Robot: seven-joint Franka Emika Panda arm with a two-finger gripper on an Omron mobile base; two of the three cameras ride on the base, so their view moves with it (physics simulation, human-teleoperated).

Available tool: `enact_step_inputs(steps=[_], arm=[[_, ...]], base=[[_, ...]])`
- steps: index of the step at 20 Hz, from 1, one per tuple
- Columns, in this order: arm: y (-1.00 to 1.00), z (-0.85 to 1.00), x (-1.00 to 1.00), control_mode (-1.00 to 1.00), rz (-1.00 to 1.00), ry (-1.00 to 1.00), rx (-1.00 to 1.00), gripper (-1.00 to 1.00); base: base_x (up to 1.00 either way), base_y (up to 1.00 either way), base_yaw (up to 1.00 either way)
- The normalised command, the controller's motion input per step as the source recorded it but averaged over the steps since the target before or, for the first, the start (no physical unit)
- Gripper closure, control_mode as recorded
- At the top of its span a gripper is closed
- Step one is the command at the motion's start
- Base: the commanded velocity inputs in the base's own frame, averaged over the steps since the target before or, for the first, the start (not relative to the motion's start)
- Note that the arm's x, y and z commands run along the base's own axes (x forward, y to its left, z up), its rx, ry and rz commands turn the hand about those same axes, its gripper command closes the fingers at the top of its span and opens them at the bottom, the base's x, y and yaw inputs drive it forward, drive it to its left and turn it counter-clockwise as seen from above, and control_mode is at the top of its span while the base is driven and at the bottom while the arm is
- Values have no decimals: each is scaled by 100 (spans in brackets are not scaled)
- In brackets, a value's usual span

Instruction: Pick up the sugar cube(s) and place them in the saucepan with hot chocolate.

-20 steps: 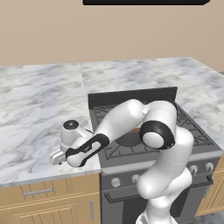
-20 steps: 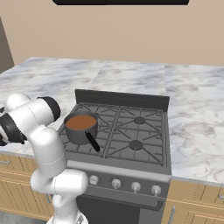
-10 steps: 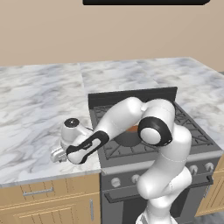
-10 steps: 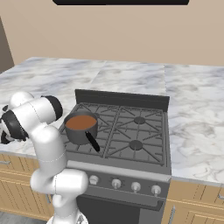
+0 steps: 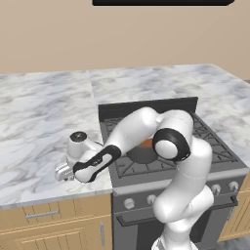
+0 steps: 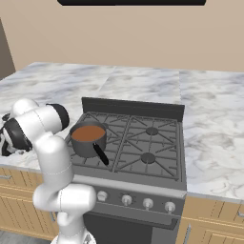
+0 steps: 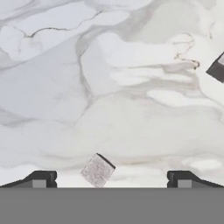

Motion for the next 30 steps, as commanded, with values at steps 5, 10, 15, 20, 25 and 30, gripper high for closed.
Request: enact_step_inputs(steps=[5, 10, 15, 20, 25, 30], arm=[[2, -4, -2, -100, 0, 0, 0, -100], [0, -9, -5, -100, 0, 0, 0, -100], [0, -13, -2, -100, 0, 0, 0, -100], [5, -7, 0, -100, 0, 0, 0, -100], [5, -6, 1, -100, 0, 0, 0, -100], [11, -7, 0, -100, 0, 0, 0, -100]], base=[[0, 0, 0], [0, 0, 0], [0, 0, 0], [0, 0, 0], [0, 0, 0], [0, 0, 0]])
